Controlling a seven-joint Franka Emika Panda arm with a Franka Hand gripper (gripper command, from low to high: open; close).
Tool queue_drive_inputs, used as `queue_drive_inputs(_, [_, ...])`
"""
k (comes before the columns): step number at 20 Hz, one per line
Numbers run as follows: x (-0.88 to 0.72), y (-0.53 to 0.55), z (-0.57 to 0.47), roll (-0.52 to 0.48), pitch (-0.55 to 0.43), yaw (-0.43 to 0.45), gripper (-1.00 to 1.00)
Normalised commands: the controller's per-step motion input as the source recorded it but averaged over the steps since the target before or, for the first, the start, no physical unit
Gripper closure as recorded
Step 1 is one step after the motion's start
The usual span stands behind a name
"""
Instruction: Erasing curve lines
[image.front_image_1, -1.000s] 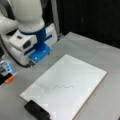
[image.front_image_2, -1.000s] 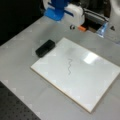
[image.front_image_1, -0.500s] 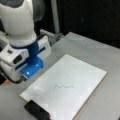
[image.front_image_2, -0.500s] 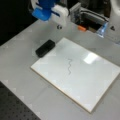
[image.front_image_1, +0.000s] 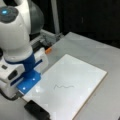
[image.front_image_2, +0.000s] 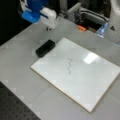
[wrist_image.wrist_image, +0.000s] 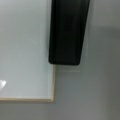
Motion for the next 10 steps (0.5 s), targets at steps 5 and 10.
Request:
queue_drive_inputs(5, [0.31, -0.25, -0.02, 0.026, 0.153, 0.120, -1.00])
queue_drive_inputs(10, [0.16, -0.15, -0.04, 0.051, 0.109, 0.107, -1.00])
